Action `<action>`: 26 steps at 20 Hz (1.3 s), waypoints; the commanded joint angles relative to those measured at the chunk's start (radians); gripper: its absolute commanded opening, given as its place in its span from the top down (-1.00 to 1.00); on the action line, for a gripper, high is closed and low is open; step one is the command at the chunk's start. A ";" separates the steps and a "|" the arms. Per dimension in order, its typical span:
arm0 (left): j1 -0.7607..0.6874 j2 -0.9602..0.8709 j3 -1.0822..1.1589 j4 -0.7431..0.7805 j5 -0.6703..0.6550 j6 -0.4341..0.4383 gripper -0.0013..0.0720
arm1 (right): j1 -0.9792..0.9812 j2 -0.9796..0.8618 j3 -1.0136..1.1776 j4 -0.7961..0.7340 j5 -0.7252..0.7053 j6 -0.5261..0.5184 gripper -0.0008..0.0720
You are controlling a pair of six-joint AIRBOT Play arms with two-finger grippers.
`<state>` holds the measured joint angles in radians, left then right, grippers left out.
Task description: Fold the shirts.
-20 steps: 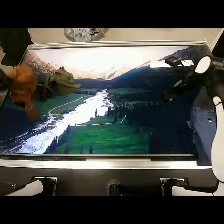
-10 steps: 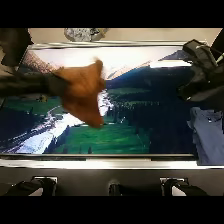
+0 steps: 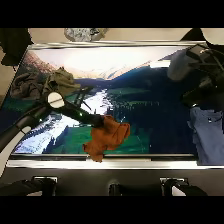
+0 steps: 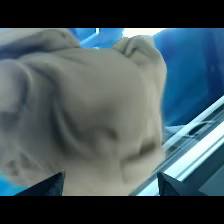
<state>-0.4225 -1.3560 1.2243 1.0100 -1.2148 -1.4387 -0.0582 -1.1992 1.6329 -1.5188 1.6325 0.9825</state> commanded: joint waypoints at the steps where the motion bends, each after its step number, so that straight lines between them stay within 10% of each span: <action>1: 0.098 -0.024 0.146 0.109 -0.138 0.000 -0.90 | 0.000 -0.064 0.000 0.124 0.010 -0.001 -0.88; 5: 0.315 0.083 0.124 0.211 -0.286 0.003 -0.85 | 0.000 -0.207 -0.021 0.415 0.054 -0.046 -0.89; 10: 0.367 0.274 -0.423 0.122 -0.227 0.009 -0.85 | 0.001 -0.275 -0.255 0.445 0.013 -0.084 -0.88; 24: -0.105 0.259 -0.753 -0.252 0.337 -0.069 -0.81 | 0.001 -0.276 -0.554 0.526 -0.196 -0.108 -0.91; 26: -0.142 0.222 -0.753 -0.251 0.405 -0.123 -0.40 | 0.001 -0.276 -0.555 0.549 -0.206 -0.109 -0.93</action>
<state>-0.4953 -1.0927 0.4767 0.7876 -0.9394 -1.5009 -0.0578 -1.4750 1.0843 -1.0027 1.4548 0.8745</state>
